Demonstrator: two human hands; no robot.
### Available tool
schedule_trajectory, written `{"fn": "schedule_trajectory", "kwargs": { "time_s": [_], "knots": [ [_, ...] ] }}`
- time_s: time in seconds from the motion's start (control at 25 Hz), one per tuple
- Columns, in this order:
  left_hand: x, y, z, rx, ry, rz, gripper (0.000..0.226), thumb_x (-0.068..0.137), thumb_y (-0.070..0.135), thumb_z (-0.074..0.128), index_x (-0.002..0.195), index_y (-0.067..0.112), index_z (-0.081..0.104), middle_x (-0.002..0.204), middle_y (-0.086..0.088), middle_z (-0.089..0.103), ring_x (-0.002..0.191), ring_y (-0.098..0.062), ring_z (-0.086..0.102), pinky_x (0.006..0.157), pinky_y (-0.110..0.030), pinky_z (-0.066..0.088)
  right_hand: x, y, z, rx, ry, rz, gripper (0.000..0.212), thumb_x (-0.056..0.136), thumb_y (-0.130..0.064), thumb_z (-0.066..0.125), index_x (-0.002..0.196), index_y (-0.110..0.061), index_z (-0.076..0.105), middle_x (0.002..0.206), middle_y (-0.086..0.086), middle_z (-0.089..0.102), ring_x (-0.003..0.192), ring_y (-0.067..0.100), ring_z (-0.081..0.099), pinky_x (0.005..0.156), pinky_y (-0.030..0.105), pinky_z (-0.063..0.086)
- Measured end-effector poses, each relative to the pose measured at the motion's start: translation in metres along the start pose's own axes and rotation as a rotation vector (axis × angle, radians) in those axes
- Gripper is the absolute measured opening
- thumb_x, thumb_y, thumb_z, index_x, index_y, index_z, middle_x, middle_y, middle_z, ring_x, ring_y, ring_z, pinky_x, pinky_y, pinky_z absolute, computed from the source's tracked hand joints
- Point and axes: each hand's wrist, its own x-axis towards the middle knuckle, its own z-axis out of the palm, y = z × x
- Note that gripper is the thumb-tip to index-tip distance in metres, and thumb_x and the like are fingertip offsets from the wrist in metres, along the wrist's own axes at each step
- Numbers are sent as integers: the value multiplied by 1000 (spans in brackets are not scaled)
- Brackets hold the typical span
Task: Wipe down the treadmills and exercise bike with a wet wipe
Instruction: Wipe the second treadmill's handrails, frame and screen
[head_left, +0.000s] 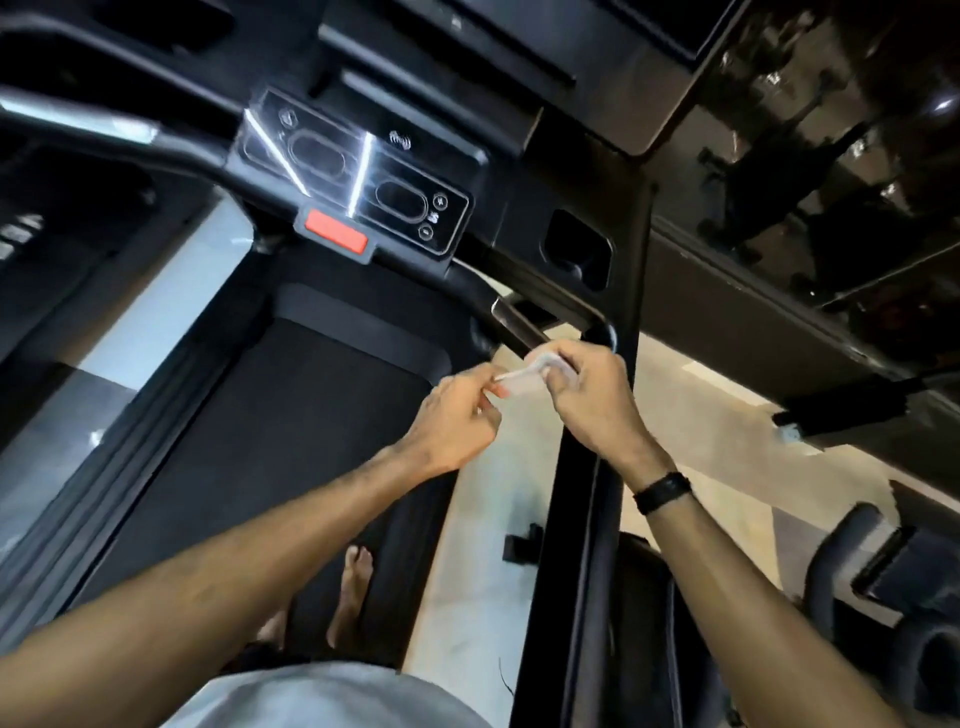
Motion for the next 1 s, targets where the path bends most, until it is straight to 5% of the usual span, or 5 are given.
{"fn": "schedule_trajectory", "kwargs": {
  "time_s": [0.12,0.32,0.64,0.8,1.0],
  "knots": [
    [10,23,-42,9,123,96,30,72,20,57,100,26,64,92,6,70,86,-16,66,82,-39,54,24,-30,11,231,129,8,29,84,-1,57,88,-25,74,91,-4,75,92,18,70,84,39,56],
    [8,38,-104,-80,315,175,27,82,20,70,107,11,70,91,2,73,82,-15,67,77,-29,53,45,-76,31,586,43,24,26,90,-2,63,91,-25,73,94,5,77,95,24,73,93,52,56],
    [-57,37,-195,-25,664,185,7,91,19,65,90,15,71,77,8,70,70,-6,61,66,-31,50,63,-171,71,843,-294,-154,22,93,8,60,97,-10,72,96,16,76,88,24,70,89,42,54],
    [-109,23,-226,24,879,140,22,89,30,64,89,9,71,76,0,68,69,-13,60,65,-42,53,53,-220,106,884,-516,-254,19,95,4,61,98,-10,73,93,9,78,91,24,73,83,34,59],
    [-190,-2,-243,55,1062,31,11,93,21,67,92,11,72,86,-11,72,78,-30,68,71,-48,58,21,-268,156,823,-708,-343,13,97,-3,62,102,-4,74,94,14,77,94,29,74,85,44,60]
  ]
}}
